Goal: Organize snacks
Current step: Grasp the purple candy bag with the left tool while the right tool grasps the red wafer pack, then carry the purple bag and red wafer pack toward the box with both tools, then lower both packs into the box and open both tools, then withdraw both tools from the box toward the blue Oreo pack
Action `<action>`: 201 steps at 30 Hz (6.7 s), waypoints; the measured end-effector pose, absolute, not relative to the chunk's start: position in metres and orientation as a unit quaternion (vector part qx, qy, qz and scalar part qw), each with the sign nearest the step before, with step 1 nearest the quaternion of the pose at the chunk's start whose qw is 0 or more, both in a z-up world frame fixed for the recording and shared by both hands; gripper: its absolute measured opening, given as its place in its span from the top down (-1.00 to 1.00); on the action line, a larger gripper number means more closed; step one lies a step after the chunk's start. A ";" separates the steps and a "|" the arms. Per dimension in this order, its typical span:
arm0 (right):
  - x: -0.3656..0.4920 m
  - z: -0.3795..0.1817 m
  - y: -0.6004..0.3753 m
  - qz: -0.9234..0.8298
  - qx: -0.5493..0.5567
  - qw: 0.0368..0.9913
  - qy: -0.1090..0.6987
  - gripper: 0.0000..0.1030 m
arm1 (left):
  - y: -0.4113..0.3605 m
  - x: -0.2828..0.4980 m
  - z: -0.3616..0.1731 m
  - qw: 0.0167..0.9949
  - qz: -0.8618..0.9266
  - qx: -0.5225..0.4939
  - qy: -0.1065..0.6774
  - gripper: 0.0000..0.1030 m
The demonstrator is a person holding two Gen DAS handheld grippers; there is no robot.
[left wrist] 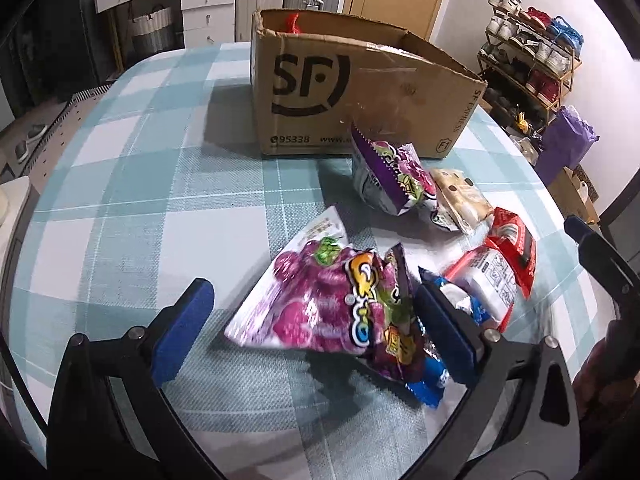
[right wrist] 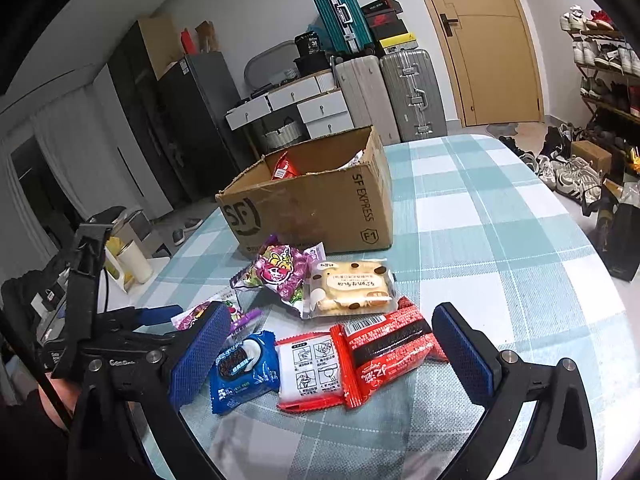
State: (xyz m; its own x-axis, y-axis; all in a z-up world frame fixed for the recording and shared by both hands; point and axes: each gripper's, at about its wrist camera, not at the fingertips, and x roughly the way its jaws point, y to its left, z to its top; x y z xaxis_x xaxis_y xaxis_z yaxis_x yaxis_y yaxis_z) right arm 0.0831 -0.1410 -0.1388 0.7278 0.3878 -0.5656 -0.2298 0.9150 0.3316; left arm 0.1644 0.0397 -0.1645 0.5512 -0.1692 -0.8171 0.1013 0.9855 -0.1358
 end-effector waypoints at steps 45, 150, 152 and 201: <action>0.084 -0.159 -0.158 0.144 0.146 0.913 0.353 -0.99 | 0.028 0.165 -0.172 0.867 -0.158 -0.047 0.471 0.19; 0.242 -0.024 -0.102 0.234 0.116 0.906 0.333 -0.02 | 0.013 0.302 -0.023 0.909 -0.140 -0.001 0.393 0.17; 0.254 -0.025 -0.101 0.231 0.116 0.906 0.335 -0.03 | 0.012 0.316 -0.022 0.908 -0.138 0.003 0.395 0.17; 0.268 -0.025 -0.113 0.200 0.098 0.921 0.320 -0.42 | 0.029 0.331 -0.005 0.928 -0.074 0.021 0.364 -0.57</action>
State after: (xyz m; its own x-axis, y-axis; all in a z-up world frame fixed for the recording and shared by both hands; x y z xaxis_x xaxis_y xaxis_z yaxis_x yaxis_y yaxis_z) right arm 0.2679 -0.1125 -0.0255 0.7153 0.4310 -0.5501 -0.3051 0.9008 0.3090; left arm 0.3314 0.0286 -0.0046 0.7237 -0.1217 -0.6793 0.1526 0.9882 -0.0145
